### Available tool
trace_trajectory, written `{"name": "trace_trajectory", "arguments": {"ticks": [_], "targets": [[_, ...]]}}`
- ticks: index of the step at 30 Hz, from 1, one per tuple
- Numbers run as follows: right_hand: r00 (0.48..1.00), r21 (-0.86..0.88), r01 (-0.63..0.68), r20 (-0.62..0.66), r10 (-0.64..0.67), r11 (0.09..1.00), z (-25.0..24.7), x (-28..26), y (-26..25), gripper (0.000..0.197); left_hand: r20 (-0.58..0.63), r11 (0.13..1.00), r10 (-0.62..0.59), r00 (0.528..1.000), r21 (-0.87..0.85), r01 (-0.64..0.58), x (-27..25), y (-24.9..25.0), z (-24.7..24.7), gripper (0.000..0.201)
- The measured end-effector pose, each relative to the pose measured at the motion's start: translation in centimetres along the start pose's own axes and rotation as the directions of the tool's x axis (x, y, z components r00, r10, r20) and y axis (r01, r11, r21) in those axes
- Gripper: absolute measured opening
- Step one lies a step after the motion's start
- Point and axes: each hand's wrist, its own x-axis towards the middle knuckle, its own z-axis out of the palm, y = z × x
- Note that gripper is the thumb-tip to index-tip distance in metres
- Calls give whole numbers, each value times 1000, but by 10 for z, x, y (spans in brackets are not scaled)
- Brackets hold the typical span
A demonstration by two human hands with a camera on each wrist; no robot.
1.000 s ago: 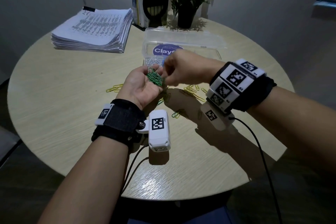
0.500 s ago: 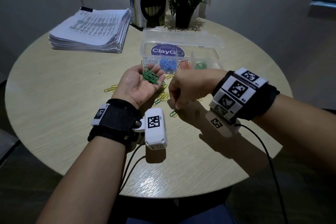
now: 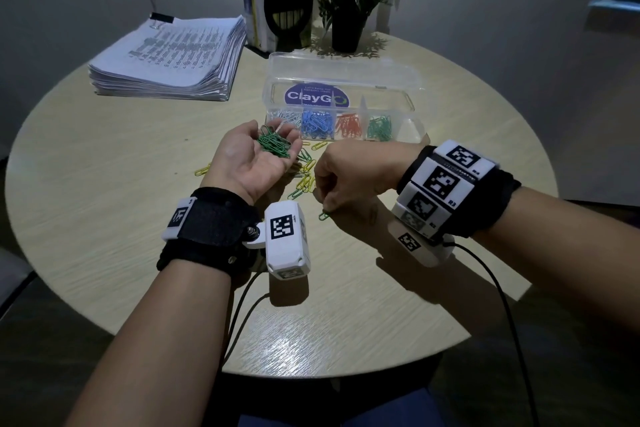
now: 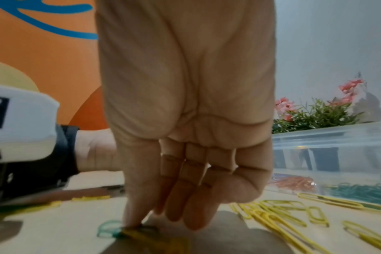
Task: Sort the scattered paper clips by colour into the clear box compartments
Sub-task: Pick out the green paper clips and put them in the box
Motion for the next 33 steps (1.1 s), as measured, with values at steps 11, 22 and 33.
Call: {"name": "trace_trajectory", "arguments": {"ticks": [11,22,33], "targets": [[998,-104,-18,65,25,994,-3,-3,-6,17,-4,999,23,1000,-29,-23,-1,6,-2,42],[995,-127,-23,96,36,992,2,-2,-15,6,-11,1000,11,1000,-12,-11,-1,4,-2,43],[992,-19,45,-116,-47,999,-7,19,-18,20,-15,998,60,998,1,-60,0,18,-1,41]]}}
